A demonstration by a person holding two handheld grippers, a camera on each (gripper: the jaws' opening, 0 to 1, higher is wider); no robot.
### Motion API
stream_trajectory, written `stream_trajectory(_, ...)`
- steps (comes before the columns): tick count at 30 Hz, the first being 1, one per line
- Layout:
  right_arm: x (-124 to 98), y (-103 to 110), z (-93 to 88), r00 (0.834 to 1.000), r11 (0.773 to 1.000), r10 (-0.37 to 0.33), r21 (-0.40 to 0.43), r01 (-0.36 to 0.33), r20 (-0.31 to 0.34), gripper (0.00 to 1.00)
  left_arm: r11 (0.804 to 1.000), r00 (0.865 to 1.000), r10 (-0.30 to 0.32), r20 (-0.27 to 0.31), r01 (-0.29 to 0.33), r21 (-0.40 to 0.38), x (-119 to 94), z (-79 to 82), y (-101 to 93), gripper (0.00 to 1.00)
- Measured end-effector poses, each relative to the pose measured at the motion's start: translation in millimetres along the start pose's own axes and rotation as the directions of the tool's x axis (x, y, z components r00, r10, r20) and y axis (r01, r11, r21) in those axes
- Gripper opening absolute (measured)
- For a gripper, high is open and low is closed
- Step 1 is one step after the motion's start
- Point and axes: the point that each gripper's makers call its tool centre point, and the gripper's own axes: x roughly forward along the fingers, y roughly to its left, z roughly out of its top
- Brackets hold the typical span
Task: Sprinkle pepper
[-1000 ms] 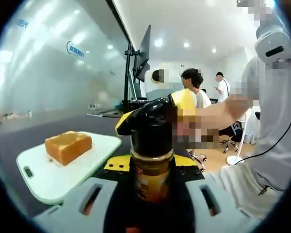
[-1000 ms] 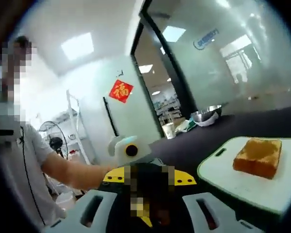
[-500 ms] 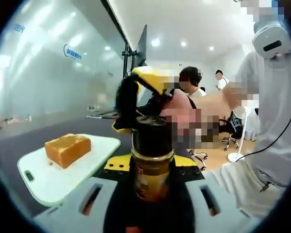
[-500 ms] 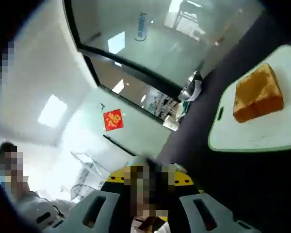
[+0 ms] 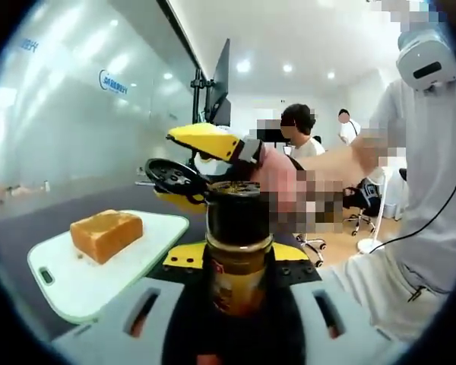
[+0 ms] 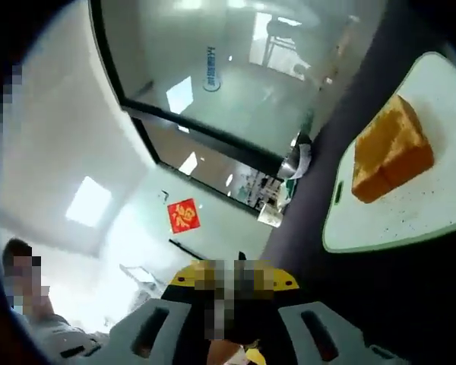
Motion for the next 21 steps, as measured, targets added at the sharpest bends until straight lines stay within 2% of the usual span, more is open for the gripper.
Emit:
stream_trajectory(2,-9,-3,8.5,0.998,1.000,-0.011,0.000,0.011,0.060,0.23,1.000,1.000,0.002,0.000,-0.002,-0.001,0,0.3,-0.2,0.19)
stream_trajectory(3,-15,-5,8.3,0.997,1.000,-0.019,0.012,0.018,0.070,0.23,1.000,1.000,0.002,0.000,-0.002,0.002,1,0.4,-0.5,0.20)
stream_trajectory(6,-33,-15,8.4,0.989,0.994,-0.019,0.110,0.003,0.145,0.22,1.000,1.000,0.001,0.000,-0.001,0.011,1,0.7,-1.5,0.20)
stream_trajectory(13,-55,-25,5.7,0.983,0.993,-0.035,0.121,0.013,0.179,0.19,1.000,1.000,0.003,0.009,-0.003,-0.001,-1,3.1,-1.2,0.22)
stream_trajectory(17,-64,-36,7.2,0.978,0.992,-0.060,0.121,0.037,0.198,0.18,0.999,0.995,-0.008,0.096,0.013,-0.053,-4,21.4,-2.0,0.31)
stream_trajectory(19,-67,-43,7.1,0.975,0.989,-0.068,0.144,0.038,0.210,0.18,0.999,0.994,-0.011,0.110,0.016,-0.048,-5,25.4,-3.0,0.36)
stream_trajectory(21,-69,-38,11.0,0.973,0.990,-0.043,0.137,0.012,0.226,0.16,0.998,0.994,-0.021,0.112,0.027,-0.050,-4,26.9,-5.0,0.38)
